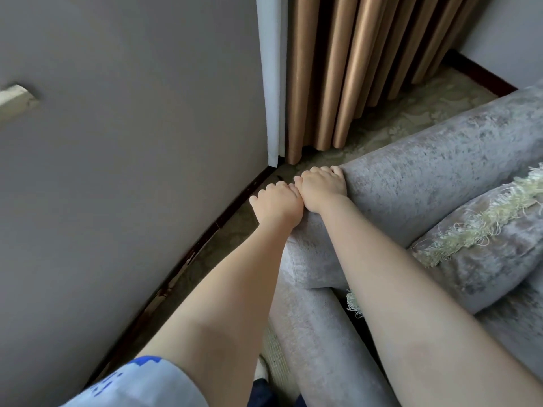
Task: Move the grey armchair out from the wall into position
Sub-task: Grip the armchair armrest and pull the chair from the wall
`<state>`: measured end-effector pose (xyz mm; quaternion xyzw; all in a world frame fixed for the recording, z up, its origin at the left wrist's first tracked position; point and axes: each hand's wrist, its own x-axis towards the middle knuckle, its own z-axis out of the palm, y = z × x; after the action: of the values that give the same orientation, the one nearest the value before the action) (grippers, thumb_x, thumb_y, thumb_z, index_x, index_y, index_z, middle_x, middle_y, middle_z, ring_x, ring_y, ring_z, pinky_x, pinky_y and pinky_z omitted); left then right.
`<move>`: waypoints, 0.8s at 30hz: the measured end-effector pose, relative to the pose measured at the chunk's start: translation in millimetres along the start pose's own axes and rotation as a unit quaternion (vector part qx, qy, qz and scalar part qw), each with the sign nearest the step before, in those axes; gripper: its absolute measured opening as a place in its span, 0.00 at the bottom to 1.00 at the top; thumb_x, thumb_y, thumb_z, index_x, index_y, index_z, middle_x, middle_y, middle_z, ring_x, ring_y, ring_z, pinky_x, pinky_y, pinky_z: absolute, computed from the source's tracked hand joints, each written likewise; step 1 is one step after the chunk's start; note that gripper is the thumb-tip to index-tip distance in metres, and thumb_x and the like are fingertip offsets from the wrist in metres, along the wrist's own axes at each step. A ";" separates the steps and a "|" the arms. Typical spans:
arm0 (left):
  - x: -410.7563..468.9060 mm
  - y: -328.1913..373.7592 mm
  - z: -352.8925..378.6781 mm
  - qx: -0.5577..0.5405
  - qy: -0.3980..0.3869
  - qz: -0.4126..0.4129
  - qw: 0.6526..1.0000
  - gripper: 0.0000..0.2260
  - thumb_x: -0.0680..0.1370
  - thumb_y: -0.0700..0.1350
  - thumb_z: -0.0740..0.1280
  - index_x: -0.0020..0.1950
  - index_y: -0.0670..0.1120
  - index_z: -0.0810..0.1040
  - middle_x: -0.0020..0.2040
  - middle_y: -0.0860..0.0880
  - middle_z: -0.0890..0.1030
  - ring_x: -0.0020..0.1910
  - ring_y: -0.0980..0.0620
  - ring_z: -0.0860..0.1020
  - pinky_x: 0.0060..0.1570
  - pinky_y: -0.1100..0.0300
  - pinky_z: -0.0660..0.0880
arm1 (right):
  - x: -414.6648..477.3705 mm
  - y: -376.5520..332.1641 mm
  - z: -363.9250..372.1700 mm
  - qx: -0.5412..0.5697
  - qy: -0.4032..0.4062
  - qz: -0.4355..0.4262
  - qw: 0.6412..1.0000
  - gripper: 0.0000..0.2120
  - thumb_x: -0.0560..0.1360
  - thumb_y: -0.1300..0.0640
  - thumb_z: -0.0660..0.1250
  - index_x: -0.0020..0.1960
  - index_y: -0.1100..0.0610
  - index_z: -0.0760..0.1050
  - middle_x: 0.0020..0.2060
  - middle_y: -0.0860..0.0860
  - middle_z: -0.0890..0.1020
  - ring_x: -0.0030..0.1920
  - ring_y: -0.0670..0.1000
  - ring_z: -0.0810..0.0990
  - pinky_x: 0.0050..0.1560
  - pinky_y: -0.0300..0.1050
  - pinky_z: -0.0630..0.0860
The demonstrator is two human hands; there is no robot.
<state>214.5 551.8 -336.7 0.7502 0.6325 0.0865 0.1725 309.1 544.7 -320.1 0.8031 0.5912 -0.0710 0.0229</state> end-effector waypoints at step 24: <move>-5.8 -1.6 5.6 -0.031 0.047 -0.013 0.998 0.17 0.79 0.51 0.47 0.41 0.46 0.71 0.46 0.45 0.78 0.46 0.44 0.74 0.48 0.50 0.60 | -1.7 6.5 8.3 -0.040 0.048 -0.055 0.997 0.25 0.81 0.44 0.43 0.58 0.53 0.76 0.55 0.53 0.79 0.60 0.57 0.71 0.60 0.53 0.61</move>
<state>213.9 545.5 -342.0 0.7316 0.6463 0.1386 0.1670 314.1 540.1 -328.4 0.7705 0.6369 -0.0096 0.0232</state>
